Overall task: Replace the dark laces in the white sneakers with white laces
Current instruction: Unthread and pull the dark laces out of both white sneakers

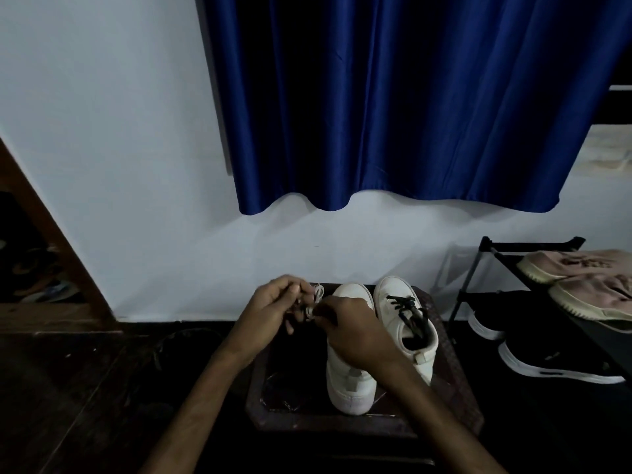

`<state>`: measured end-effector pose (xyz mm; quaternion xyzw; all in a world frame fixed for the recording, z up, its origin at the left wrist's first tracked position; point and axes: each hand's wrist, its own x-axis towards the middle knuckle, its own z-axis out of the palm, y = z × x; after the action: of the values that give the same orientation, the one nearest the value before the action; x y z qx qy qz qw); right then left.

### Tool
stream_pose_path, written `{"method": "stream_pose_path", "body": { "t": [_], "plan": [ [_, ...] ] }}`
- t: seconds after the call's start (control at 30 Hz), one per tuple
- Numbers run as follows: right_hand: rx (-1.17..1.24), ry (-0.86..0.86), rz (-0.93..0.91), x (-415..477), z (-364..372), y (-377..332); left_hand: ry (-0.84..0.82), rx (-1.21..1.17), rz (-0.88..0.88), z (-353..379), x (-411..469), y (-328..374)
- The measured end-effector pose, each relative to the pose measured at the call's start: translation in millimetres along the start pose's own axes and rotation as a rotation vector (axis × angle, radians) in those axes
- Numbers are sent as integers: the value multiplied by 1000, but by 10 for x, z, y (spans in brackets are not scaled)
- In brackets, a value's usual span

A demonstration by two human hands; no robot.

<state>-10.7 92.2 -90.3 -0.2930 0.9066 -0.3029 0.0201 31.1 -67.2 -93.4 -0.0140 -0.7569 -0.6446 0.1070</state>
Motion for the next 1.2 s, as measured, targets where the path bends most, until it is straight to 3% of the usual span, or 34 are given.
{"method": "stream_pose_path", "body": {
  "t": [0.13,0.2,0.27,0.37,0.4,0.5,0.6,0.7,0.87,1.03,1.13,1.2],
  "plan": [
    [-121,-50,2,-7,21,91,-251,398,-272,-46,-170,-533],
    [-152,-57,18,12,37,136,-366,566,-290,-39,-261,-666],
    [-191,-54,18,38,43,133,-354,741,-148,-28,-319,-667],
    [-333,-27,-29,115,28,-26,-249,1192,93,-18,-378,-564],
    [-406,-38,-34,149,40,-98,-193,1231,172,-14,-404,-532],
    [-610,-163,21,265,182,-216,-57,1152,294,-31,-488,-620],
    [-778,-249,92,339,376,-204,28,1208,91,-28,-535,-917],
    [-894,-275,77,338,502,-213,-40,1242,-89,48,-551,-1181],
    [-1047,-368,37,233,601,-177,-59,1176,-89,95,-530,-1189],
    [-824,-386,-11,189,674,-225,-164,1077,-21,152,-526,-1215],
    [-656,-428,-96,137,432,-324,-99,966,63,146,-539,-1189],
    [-568,-331,-122,147,200,-268,-60,844,57,150,-537,-1185]
  ]
}}
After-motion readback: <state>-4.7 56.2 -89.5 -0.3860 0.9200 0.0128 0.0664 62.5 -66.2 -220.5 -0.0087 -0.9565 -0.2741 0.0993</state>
